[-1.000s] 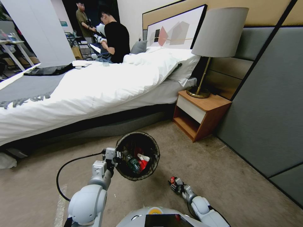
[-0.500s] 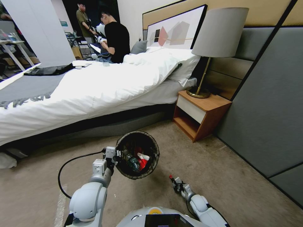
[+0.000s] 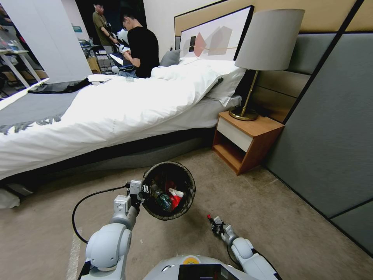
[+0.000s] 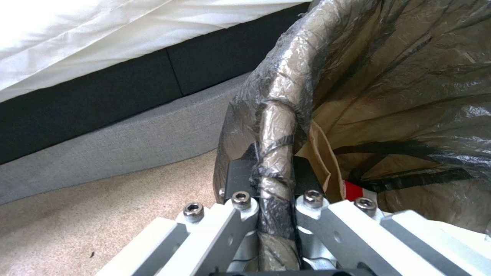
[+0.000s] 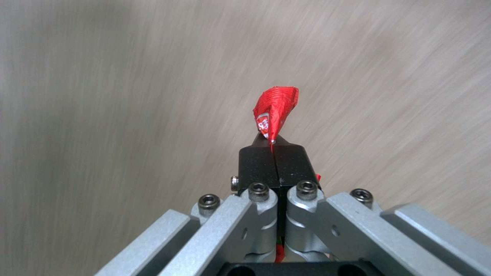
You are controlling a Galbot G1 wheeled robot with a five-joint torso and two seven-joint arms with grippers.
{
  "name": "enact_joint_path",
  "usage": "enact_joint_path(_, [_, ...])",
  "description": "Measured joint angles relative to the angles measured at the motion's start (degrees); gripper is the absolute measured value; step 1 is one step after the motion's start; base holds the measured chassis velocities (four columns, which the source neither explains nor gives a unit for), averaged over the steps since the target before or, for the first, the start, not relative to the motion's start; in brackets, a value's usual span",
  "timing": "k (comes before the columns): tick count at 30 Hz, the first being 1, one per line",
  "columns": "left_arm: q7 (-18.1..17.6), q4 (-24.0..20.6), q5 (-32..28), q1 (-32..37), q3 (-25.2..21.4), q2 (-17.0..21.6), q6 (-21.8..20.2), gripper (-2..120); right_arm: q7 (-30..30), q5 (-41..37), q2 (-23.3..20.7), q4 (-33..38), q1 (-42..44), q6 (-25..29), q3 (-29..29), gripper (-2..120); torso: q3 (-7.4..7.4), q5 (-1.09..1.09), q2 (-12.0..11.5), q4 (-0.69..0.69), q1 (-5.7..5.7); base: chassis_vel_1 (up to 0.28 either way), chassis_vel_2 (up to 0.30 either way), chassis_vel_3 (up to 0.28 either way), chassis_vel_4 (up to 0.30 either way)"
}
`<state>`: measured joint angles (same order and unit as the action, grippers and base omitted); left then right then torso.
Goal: Pick up the trash bin, then pick up the garbage from the floor and place it into the trash bin.
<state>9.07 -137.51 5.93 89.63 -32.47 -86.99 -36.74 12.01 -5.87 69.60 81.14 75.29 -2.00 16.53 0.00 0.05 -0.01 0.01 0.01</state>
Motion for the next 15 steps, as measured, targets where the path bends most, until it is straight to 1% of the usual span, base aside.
enact_joint_path(1, [-0.02,-0.08,0.00,0.04,0.00,0.00,-0.01,1,-0.33,-1.49,-1.26,2.71,0.33,-1.14,0.55,0,0.00,-0.03,0.00,0.00,0.00,0.000,0.000,0.000,0.000])
enact_joint_path(2, [-0.03,-0.15,0.00,0.10,0.02,-0.01,-0.01,1,-0.78,-4.12,-3.64,7.29,0.78,-2.46,1.39,0,0.00,-0.05,0.00,-0.02,0.00,0.000,0.000,0.000,0.000])
enact_joint_path(3, [-0.03,-0.16,0.00,0.12,0.05,-0.03,-0.01,1,-0.94,-4.89,-4.48,8.90,0.85,-2.68,1.72,0,0.00,-0.05,0.00,-0.02,0.00,0.000,0.000,0.000,0.000])
enact_joint_path(4, [-0.03,-0.16,0.00,0.12,0.05,-0.03,-0.01,1,-0.94,-4.89,-4.48,8.90,0.85,-2.68,1.72,0,0.00,-0.05,0.00,-0.02,0.00,0.000,0.000,0.000,0.000])
enact_joint_path(5, [-0.04,-0.21,0.00,0.15,0.14,-0.08,-0.02,1,-1.30,-6.13,-6.66,13.22,0.84,-2.85,2.69,0,0.00,-0.05,0.00,-0.01,0.00,0.000,0.000,0.000,0.000])
enact_joint_path(6, [-0.05,-0.24,0.00,0.17,0.17,-0.12,-0.02,1,-1.46,-6.76,-7.71,15.35,0.83,-2.94,3.18,0,0.00,-0.04,0.00,-0.01,0.00,0.000,0.000,0.000,0.000])
enact_joint_path(7, [-0.05,-0.24,0.00,0.17,0.17,-0.12,-0.02,1,-1.46,-6.76,-7.71,15.35,0.83,-2.94,3.18,0,0.00,-0.04,0.00,-0.01,0.00,0.000,0.000,0.000,0.000])
enact_joint_path(8, [-0.06,-0.26,0.01,0.21,0.18,-0.14,-0.03,1,-1.73,-8.20,-9.24,18.97,0.80,-3.42,3.97,0,0.00,-0.05,0.00,-0.01,0.00,0.000,0.000,0.000,0.000])
enact_joint_path(10, [-0.06,-0.26,0.01,0.23,0.18,-0.18,-0.03,1,-1.83,-8.74,-9.72,20.29,0.80,-3.66,4.28,0,0.00,-0.05,0.00,-0.01,0.00,0.000,0.000,0.000,0.000])
enact_joint_path(11, [-0.09,-0.26,0.02,0.24,0.10,-0.19,-0.04,1,-2.01,-10.35,-10.96,23.88,0.83,-4.42,5.07,0,0.00,-0.04,0.00,-0.01,0.00,0.000,0.000,0.000,0.000])
enact_joint_path(12, [-0.09,-0.26,0.02,0.24,0.10,-0.19,-0.04,1,-2.01,-10.35,-10.96,23.88,0.83,-4.42,5.07,0,0.00,-0.04,0.00,-0.01,0.00,0.000,0.000,0.000,0.000])
enact_joint_path(14, [-0.13,-0.26,0.04,0.25,0.02,-0.20,-0.07,1,-2.26,-12.99,-12.39,29.09,0.73,-5.80,5.92,0,0.00,-0.05,0.00,-0.02,0.00,0.000,0.000,0.000,0.000])
enact_joint_path(15, [-0.13,-0.26,0.04,0.25,0.02,-0.20,-0.07,1,-2.26,-12.99,-12.39,29.09,0.73,-5.80,5.92,0,0.00,-0.05,0.00,-0.02,0.00,0.000,0.000,0.000,0.000])
